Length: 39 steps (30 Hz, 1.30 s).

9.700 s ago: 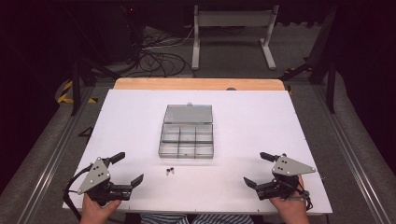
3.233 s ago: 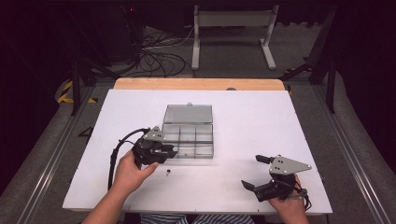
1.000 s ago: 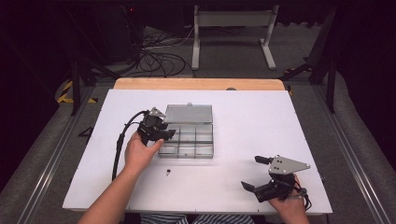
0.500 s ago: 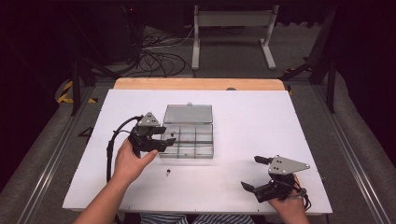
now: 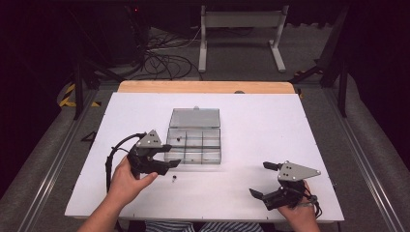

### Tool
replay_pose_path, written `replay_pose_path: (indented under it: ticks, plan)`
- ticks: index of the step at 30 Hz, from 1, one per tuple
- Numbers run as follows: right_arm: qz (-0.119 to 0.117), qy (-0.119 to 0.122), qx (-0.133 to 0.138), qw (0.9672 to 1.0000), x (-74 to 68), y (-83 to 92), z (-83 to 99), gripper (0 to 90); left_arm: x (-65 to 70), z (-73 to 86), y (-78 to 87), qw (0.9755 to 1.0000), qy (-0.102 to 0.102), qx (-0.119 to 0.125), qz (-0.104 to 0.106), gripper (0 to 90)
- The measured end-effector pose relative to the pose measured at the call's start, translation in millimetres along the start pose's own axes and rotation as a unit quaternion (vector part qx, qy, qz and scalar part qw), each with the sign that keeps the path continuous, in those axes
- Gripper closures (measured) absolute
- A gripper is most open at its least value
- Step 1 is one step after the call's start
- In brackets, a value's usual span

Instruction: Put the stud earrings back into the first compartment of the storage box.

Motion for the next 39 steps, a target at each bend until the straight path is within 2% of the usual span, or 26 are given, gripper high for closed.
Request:
replay_pose_path:
  ticks: [10, 14, 22, 35, 39]
  plan:
    - [-0.002, -0.001, -0.001, 1.0000, -1.1, -1.0, -0.5, 1.6, 6.8, 19.5, -5.0, 0.9994, 0.006, -0.031, 0.011, 39.8]
    - [-0.004, -0.002, 0.000, 1.0000, -1.0, -1.4, -0.5, 1.6, 10.2, 26.7, -9.8, 0.9989, 0.004, -0.045, 0.009, 39.9]
    - [-0.004, -0.001, -0.001, 1.0000, -1.4, -1.2, -0.6, 1.6, 11.4, 38.6, -22.9, 0.9977, 0.013, -0.066, 0.006, 42.6]
    - [-0.005, 0.000, -0.004, 1.0000, -0.9, -1.1, 0.0, 1.6, 13.2, 47.9, -42.4, 0.9950, 0.008, -0.099, -0.007, 45.4]
    - [-0.006, 0.001, -0.004, 1.0000, -1.2, -1.2, 0.1, 1.6, 13.2, 50.0, -47.4, 0.9942, 0.009, -0.107, -0.004, 46.7]
Point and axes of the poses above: each handheld gripper's, and its own axes: y roughly backward along the jaws, z roughly out of its underside, x roughly to its right, the point moved 1 cm from there along -y, roughly forward along the jaws, and after that the axes turned 6 degrees about x, right-handed, at the moved point
